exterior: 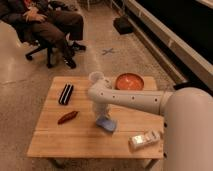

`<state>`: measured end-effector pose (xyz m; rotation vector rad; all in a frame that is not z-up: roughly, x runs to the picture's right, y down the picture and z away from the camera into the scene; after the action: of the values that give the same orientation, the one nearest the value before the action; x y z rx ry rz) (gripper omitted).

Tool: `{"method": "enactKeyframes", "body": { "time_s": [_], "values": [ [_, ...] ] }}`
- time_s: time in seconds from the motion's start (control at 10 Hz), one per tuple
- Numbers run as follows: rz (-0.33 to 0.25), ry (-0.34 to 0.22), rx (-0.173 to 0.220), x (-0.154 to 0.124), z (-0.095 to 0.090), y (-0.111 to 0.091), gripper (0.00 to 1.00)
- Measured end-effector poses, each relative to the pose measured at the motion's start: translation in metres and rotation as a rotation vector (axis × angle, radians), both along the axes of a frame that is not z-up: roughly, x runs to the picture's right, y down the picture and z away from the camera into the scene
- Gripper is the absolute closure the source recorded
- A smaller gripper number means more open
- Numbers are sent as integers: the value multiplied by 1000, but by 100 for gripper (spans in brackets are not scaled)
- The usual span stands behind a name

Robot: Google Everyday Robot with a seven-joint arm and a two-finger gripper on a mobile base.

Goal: Wipe the white sponge on the table

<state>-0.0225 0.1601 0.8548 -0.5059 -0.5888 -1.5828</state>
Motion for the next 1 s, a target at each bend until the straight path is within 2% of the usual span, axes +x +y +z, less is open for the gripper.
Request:
{"method": "enactKeyframes", "body": {
  "time_s": [0.1, 0.3, 0.5, 0.7, 1.0],
  "values": [
    [-7, -4, 3, 1, 0, -1, 88],
    [-8, -15, 14, -11, 3, -8, 71],
    [-11, -15, 22, -1, 7, -15, 71],
    [-19, -21, 25, -4, 8, -18, 71],
    [-21, -28, 40, -5, 17, -34, 71]
  ]
}}
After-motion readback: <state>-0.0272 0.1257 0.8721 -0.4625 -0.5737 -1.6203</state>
